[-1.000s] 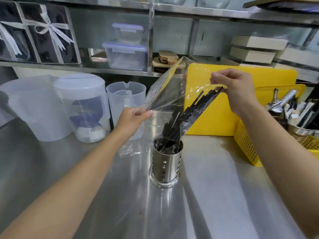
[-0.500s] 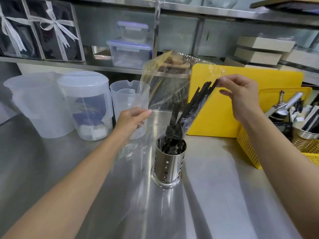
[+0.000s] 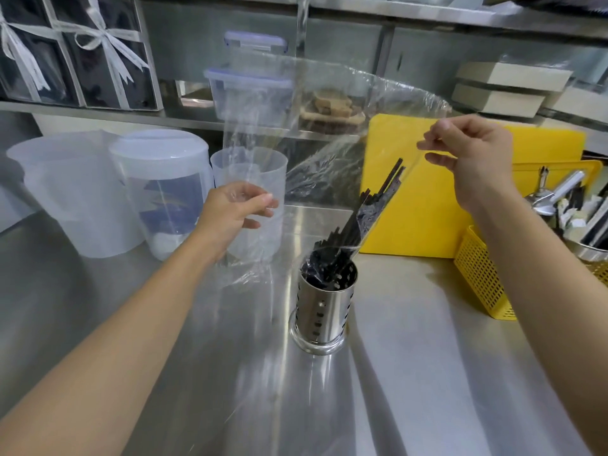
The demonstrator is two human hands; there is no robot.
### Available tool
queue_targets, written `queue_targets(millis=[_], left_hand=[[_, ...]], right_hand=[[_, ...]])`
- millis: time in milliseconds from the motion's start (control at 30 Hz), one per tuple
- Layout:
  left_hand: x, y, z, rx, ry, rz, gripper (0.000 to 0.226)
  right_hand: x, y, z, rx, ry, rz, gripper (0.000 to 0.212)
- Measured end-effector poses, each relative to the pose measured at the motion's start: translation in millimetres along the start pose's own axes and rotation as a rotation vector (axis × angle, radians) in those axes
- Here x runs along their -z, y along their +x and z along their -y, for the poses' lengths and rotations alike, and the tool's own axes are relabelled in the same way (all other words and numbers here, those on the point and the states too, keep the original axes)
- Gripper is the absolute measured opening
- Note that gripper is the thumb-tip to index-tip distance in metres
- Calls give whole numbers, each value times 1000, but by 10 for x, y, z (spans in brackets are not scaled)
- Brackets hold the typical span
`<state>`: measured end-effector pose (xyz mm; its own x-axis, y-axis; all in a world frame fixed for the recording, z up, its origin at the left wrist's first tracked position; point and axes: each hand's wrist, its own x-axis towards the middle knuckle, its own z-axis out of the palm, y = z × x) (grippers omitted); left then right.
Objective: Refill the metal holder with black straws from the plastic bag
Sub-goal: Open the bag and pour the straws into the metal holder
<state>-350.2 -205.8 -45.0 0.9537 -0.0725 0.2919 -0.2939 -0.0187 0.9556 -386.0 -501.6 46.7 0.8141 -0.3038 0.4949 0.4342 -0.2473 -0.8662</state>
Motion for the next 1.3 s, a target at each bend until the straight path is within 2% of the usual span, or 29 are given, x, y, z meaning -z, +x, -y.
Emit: queue_targets(millis=[200, 400, 700, 867, 1033, 1300], left_hand=[[-21, 18, -77, -22, -3, -33, 8], [49, -6, -53, -31, 32, -7, 4], [159, 113, -316, -147, -12, -83, 9], [135, 122, -321, -139, -8, -109, 8], [95, 124, -444, -158, -24, -138, 10], [-172, 122, -893, -186, -104, -86, 4]], right_hand=[[-30, 79, 184, 69, 56, 29, 17], [-36, 61, 121, 20, 76, 31, 15], [-47, 115, 274, 113, 102, -16, 16], [-82, 92, 203, 79, 96, 135, 8], [-57, 39, 109, 46, 96, 186, 6], [183, 37, 380, 191, 205, 53, 6]])
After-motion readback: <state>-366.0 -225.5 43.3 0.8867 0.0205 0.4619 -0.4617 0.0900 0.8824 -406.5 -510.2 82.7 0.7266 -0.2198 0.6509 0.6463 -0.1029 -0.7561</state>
